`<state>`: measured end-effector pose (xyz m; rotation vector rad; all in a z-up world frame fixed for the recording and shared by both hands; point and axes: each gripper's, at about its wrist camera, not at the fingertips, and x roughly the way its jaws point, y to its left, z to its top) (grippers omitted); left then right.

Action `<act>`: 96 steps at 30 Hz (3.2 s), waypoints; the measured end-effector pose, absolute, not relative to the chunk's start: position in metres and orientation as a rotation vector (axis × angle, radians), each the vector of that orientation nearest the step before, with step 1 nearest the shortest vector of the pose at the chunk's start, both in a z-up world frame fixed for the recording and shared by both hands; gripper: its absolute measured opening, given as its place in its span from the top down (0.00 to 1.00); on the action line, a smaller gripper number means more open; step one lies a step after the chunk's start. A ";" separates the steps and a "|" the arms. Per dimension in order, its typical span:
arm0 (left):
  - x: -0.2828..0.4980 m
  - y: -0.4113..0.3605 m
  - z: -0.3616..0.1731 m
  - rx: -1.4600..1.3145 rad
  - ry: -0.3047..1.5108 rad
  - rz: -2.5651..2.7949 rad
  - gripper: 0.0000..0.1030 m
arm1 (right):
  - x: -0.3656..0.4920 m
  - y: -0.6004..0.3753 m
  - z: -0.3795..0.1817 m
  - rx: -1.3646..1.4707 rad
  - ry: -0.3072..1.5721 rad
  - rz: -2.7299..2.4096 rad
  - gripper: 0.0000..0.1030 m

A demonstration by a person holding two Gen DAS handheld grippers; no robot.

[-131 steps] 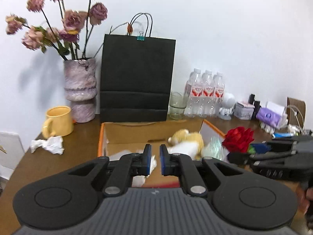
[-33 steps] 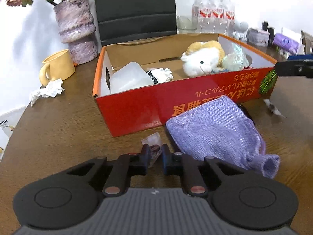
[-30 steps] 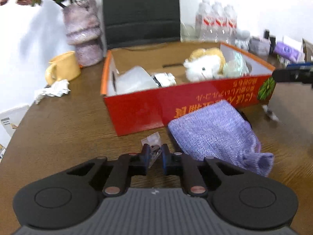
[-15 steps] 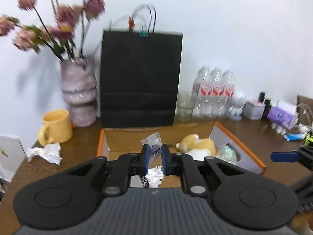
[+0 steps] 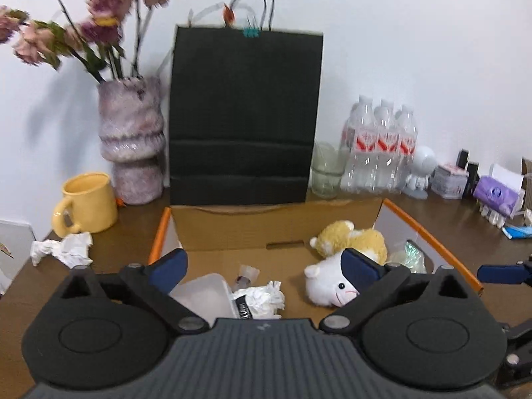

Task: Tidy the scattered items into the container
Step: 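Carry the candy into the box and open the left tool, then grasp the purple pouch with the left tool while the right grasps a wrapped candy, then carry pouch and candy into the box and open both tools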

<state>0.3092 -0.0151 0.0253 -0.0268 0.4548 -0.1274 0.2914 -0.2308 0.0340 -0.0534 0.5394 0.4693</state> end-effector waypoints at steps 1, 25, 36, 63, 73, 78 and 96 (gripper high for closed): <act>0.301 -0.013 0.028 -0.034 0.445 -0.131 0.01 | 0.289 -0.232 0.035 -0.054 0.536 0.468 0.04; 0.166 -0.028 -0.015 -0.036 0.573 -0.261 0.05 | 0.194 -0.262 -0.002 -0.104 0.641 0.418 0.06; 0.204 -0.048 -0.042 -0.019 0.640 -0.189 0.53 | 0.235 -0.241 -0.011 -0.155 0.669 0.391 0.40; 0.156 0.023 0.041 -0.177 0.380 -0.206 0.84 | 0.211 -0.259 0.039 -0.023 0.519 0.471 0.99; 0.248 0.009 0.081 -0.175 0.400 -0.204 0.83 | 0.284 -0.210 0.085 -0.084 0.508 0.537 0.99; 0.310 -0.008 0.053 -0.132 0.579 -0.181 0.83 | 0.338 -0.173 0.056 -0.140 0.675 0.554 0.99; 0.287 -0.006 0.037 -0.031 0.484 -0.151 0.00 | 0.298 -0.187 0.049 -0.193 0.568 0.575 0.00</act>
